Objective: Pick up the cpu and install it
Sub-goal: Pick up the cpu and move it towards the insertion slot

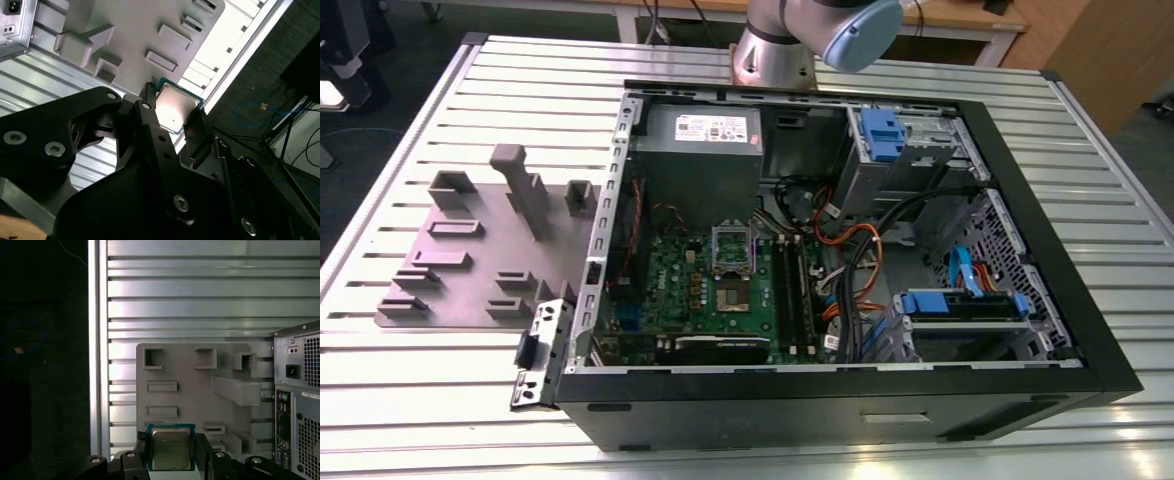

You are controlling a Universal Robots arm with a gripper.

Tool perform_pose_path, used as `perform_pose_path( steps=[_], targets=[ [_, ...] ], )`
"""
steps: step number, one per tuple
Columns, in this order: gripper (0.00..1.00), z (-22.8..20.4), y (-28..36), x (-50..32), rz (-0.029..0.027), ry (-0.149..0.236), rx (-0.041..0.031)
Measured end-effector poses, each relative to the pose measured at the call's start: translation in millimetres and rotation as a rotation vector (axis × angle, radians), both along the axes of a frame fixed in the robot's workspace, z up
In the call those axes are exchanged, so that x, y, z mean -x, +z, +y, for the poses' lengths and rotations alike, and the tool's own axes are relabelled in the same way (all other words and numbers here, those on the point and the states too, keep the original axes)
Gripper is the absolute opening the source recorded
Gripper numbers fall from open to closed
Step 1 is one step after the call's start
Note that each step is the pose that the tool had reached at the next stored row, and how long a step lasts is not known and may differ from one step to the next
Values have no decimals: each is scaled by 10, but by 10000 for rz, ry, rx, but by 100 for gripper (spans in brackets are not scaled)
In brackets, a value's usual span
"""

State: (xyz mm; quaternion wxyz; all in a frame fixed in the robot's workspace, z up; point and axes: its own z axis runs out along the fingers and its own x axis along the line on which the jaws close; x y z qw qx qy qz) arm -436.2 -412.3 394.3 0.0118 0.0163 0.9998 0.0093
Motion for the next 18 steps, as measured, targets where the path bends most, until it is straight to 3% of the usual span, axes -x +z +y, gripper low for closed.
perform_pose_path(
  steps=[11, 12, 13, 14, 18],
  targets=[
    [47, 0, 219, 0, 5, 1, -1],
    [47, 0, 225, -2, 22, 1, -3],
    [47, -4, 231, -20, 122, 2, -21],
    [47, -5, 231, -25, 174, 0, -40],
    [47, -5, 230, -26, 203, 0, -46]
  ],
)
